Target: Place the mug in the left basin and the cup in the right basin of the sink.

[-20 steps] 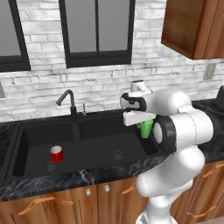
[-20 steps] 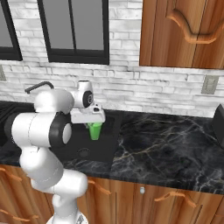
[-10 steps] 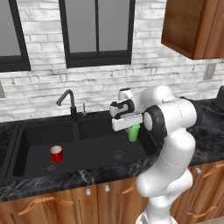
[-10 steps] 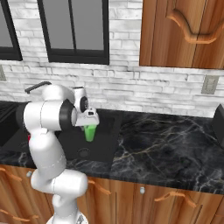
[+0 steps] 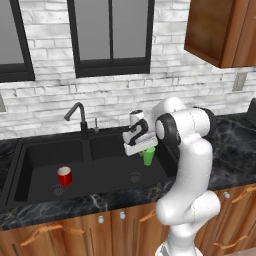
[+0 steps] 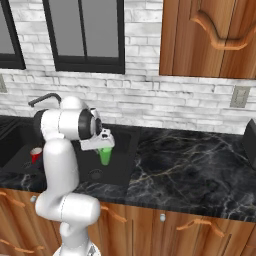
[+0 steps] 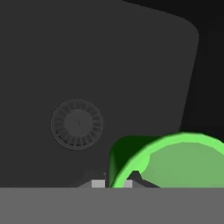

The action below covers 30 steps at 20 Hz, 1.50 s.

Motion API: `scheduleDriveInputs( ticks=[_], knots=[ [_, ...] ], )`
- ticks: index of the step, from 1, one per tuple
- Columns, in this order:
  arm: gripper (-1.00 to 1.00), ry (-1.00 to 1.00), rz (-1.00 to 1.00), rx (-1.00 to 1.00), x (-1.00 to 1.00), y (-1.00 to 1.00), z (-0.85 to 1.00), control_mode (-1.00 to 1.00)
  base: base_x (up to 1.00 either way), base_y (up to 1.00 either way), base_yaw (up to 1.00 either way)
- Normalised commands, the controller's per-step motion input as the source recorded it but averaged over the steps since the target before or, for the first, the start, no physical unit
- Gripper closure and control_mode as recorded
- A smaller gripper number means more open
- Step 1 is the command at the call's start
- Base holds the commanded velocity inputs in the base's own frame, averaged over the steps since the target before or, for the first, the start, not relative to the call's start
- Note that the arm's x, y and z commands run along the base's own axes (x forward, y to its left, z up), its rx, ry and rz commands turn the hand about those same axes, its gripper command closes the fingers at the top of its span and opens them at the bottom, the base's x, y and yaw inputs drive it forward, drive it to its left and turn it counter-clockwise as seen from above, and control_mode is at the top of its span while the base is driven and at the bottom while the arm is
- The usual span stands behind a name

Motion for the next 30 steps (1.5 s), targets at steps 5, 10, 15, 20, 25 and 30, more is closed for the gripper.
scheduleDriveInputs(
  ticks=[5, 10, 15, 20, 25, 30],
  knots=[
    [1.00, 0.05, -0.11, -0.11, 0.39, 0.05, -0.53, -1.00, 0.00, 0.00, 0.00],
    [1.00, -0.08, -0.02, -0.02, 0.36, 0.05, -0.31, -1.00, 0.00, 0.00, 0.00],
    [1.00, -0.11, -0.01, 0.00, 0.26, 0.00, -0.40, -1.00, 0.00, 0.00, 0.00],
    [1.00, -0.07, -0.03, -0.02, 0.23, 0.00, -0.51, -1.00, 0.00, 0.00, 0.00],
    [1.00, -0.08, -0.01, -0.02, 0.17, 0.01, -0.33, -1.00, 0.00, 0.00, 0.00],
    [1.00, -0.05, 0.00, 0.01, 0.04, 0.01, -0.15, -1.00, 0.00, 0.00, 0.00]
  ],
)
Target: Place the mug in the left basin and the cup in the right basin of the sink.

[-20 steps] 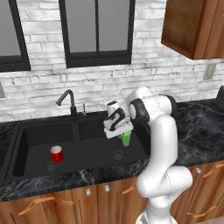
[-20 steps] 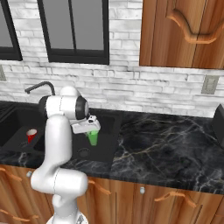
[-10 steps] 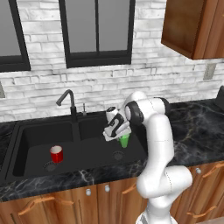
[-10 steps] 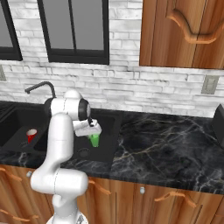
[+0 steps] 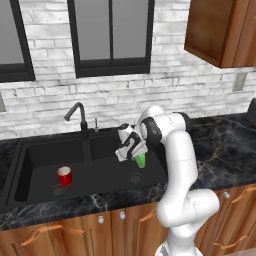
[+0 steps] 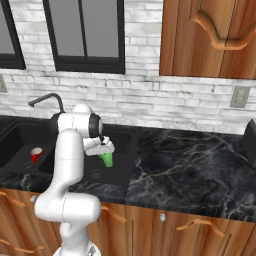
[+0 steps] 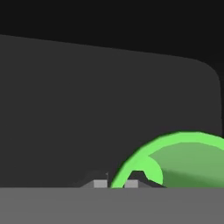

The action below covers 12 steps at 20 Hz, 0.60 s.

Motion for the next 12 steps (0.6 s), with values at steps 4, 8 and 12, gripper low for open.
scheduleDriveInputs(
  ticks=[4, 8, 12],
  knots=[
    [1.00, -0.02, 0.00, 0.02, -0.05, 0.00, -0.14, -1.00, 0.00, 0.00, 0.00],
    [-1.00, -0.03, 0.00, 0.01, -0.06, 0.00, -0.11, -1.00, 0.00, 0.00, 0.00],
    [-1.00, -0.01, 0.00, 0.00, -0.06, 0.00, -0.06, -1.00, 0.00, 0.00, 0.00]
  ],
)
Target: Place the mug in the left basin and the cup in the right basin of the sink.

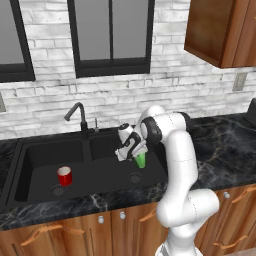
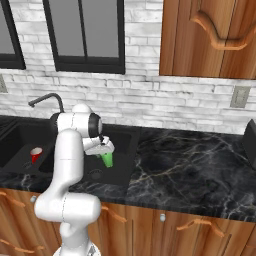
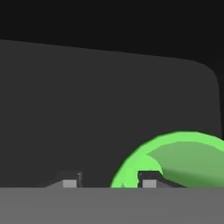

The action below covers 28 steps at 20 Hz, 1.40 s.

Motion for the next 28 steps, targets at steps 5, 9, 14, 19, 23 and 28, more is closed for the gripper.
scheduleDriveInputs(
  ticks=[5, 9, 14, 19, 23, 28],
  knots=[
    [-1.00, 0.00, -0.02, 0.00, -0.05, 0.00, 0.00, -1.00, 0.00, 0.00, 0.00],
    [-1.00, 0.00, -0.01, 0.03, -0.12, -0.06, 0.09, -1.00, 0.00, 0.00, 0.00],
    [-1.00, 0.00, -0.04, 0.06, -0.03, -0.14, 0.10, -1.00, 0.00, 0.00, 0.00],
    [-1.00, 0.00, -0.05, 0.06, 0.00, -0.11, 0.16, -1.00, 0.00, 0.00, 0.00],
    [-1.00, 0.00, -0.05, 0.03, 0.00, 0.00, 0.40, -1.00, 0.00, 0.00, 0.00],
    [-1.00, -0.03, -0.09, 0.00, -0.22, 0.15, 0.60, -1.00, 0.00, 0.00, 0.00]
  ],
)
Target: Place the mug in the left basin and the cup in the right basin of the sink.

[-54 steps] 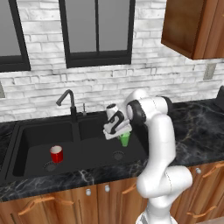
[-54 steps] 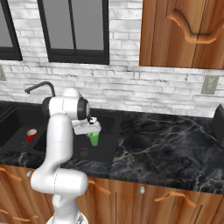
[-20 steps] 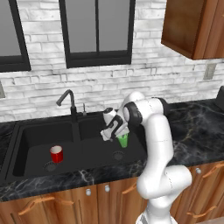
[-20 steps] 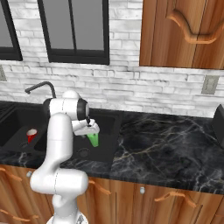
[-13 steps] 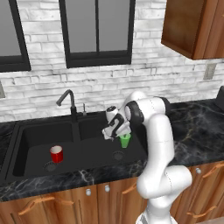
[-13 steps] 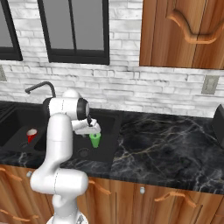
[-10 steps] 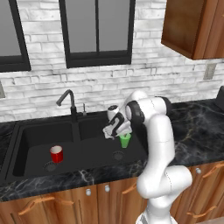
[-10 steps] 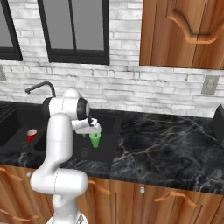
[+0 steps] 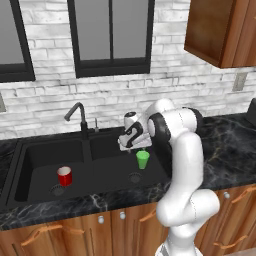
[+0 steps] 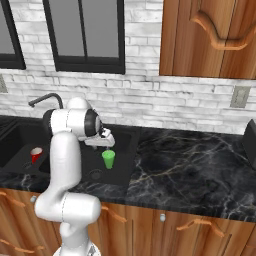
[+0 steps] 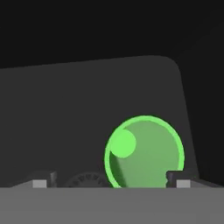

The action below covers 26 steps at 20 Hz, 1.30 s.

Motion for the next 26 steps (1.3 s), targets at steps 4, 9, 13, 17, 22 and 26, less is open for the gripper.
scheduleDriveInputs(
  ticks=[4, 9, 13, 17, 22, 26],
  knots=[
    [-1.00, -0.03, -0.13, 0.01, -0.49, 0.08, 0.50, -1.00, 0.00, 0.00, 0.00],
    [-1.00, 0.00, -0.21, 0.10, -0.67, -0.03, 0.37, -1.00, 0.00, 0.00, 0.00],
    [-1.00, -0.06, -0.16, 0.15, -0.83, -0.03, 0.17, -1.00, 0.00, 0.00, 0.00],
    [-1.00, -0.16, -0.07, 0.11, -0.98, 0.00, 0.12, -1.00, 0.00, 0.00, 0.00],
    [-1.00, -0.30, 0.02, 0.01, -0.90, 0.00, 0.37, -1.00, 0.00, 0.00, 0.00],
    [-1.00, -0.19, 0.11, 0.00, -0.43, 0.00, 0.77, -1.00, 0.00, 0.00, 0.00]
  ],
)
